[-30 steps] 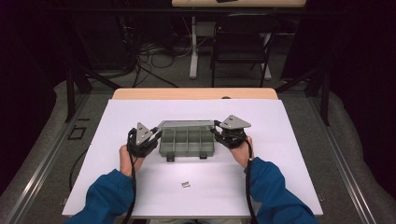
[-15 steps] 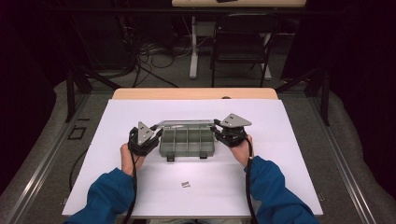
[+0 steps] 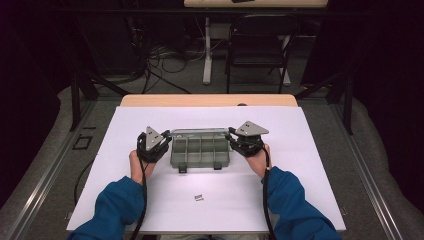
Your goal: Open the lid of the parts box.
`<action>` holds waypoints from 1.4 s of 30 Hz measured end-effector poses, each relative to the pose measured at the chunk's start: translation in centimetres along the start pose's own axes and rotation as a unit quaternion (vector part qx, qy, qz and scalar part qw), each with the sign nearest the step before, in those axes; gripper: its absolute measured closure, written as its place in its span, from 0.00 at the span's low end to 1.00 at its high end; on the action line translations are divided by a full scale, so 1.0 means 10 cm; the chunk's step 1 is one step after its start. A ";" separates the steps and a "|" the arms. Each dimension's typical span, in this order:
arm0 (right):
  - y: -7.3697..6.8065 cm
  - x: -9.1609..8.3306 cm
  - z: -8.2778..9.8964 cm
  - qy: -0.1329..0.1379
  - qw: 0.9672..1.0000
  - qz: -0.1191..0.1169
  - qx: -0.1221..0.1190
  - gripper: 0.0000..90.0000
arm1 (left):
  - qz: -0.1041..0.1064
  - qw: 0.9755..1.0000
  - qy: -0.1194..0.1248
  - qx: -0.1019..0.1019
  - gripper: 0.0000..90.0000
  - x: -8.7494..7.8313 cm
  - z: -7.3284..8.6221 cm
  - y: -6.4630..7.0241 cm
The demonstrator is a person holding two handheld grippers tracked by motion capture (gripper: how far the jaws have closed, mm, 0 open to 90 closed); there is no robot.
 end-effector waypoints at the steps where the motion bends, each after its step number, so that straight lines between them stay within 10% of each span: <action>1: 0.00 0.00 0.00 -0.001 1.000 0.001 0.002 0.79 | 0.000 1.000 0.002 -0.002 0.87 0.00 0.00 0.00; 42: 0.13 0.18 0.02 -0.007 1.000 0.007 0.028 0.85 | 0.026 0.999 -0.014 -0.042 0.89 0.14 -0.06 -0.14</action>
Point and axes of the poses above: each handheld gripper's, and its own axes: x roughly forward along the jaws, z roughly out of its underside, y roughly to its right, the point moved 6 cm from there along x, roughly forward along the jaws, and after that the axes turned 1 degree about z, right-handed, at the moved point
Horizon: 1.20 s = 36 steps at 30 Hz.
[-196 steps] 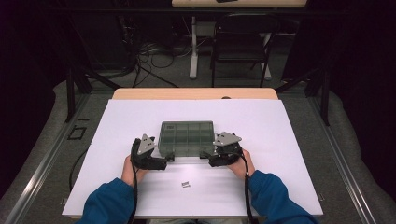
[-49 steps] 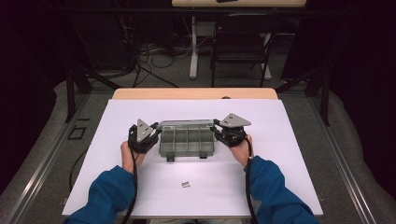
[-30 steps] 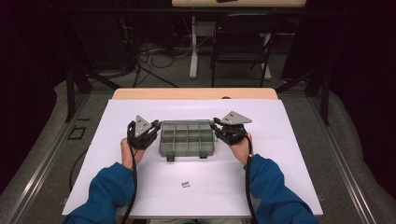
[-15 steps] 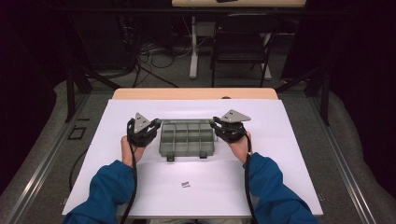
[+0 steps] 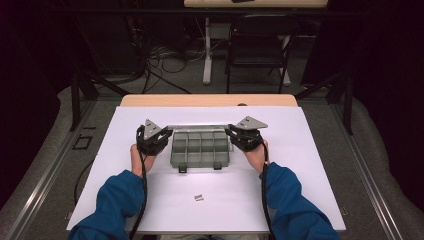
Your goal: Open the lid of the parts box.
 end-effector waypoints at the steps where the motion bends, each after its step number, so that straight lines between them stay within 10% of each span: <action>1: 0.00 0.00 0.00 -0.002 1.000 -0.002 0.003 0.85 | 0.000 1.000 0.000 0.000 0.89 0.00 0.00 0.00; 36: 0.12 0.20 0.02 -0.005 1.000 0.013 0.025 0.89 | 0.009 0.999 -0.020 -0.023 0.92 0.22 0.00 -0.13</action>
Point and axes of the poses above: each handheld gripper's, and its own axes: x roughly forward along the jaws, z roughly out of its underside, y roughly to its right, the point moved 6 cm from there along x, roughly forward along the jaws, and after that the axes turned 1 degree about z, right-handed, at the moved point
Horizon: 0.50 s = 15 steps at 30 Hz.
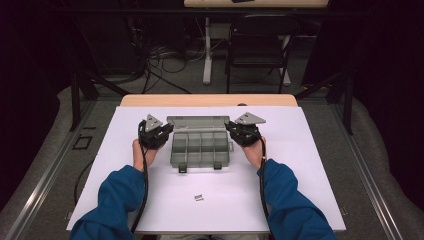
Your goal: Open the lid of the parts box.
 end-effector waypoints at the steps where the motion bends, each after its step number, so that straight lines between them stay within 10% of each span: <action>1: 0.01 0.01 0.01 -0.002 1.000 0.003 -0.001 0.90 | 0.001 1.000 -0.001 0.001 0.92 0.01 0.00 0.00; 15: 0.06 0.11 0.01 -0.008 1.000 0.003 0.008 0.92 | 0.000 1.000 -0.008 0.004 0.93 0.09 0.01 -0.05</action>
Point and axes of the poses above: each handheld gripper's, and its own axes: x roughly forward along the jaws, z roughly out of its underside, y roughly to its right, the point moved 6 cm from there along x, roughly forward along the jaws, and after that the axes turned 1 degree about z, right-handed, at the moved point
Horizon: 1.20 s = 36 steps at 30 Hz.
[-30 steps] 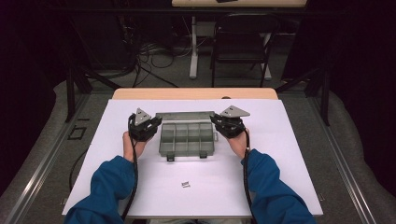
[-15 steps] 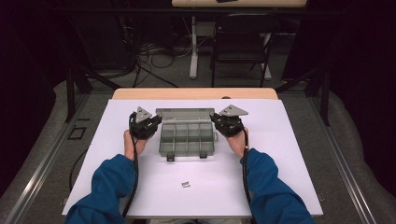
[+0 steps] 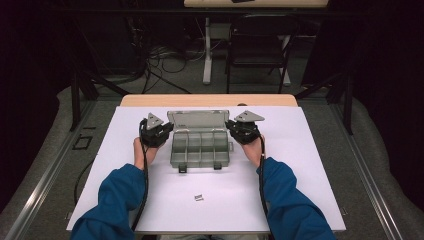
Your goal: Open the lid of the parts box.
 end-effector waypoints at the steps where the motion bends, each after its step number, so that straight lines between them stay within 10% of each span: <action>1: 0.00 0.00 0.00 0.000 1.000 0.000 0.000 0.92 | -0.001 1.000 0.001 -0.001 0.93 0.01 0.00 0.00; 36: 0.07 0.18 0.05 -0.028 1.000 0.010 0.007 0.92 | -0.009 1.000 -0.013 0.002 0.92 0.17 0.03 -0.05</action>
Point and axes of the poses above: each handheld gripper's, and its own axes: x roughly forward along the jaws, z roughly out of its underside, y roughly to its right, the point moved 6 cm from there along x, roughly forward along the jaws, and after that the axes turned 1 degree about z, right-handed, at the moved point
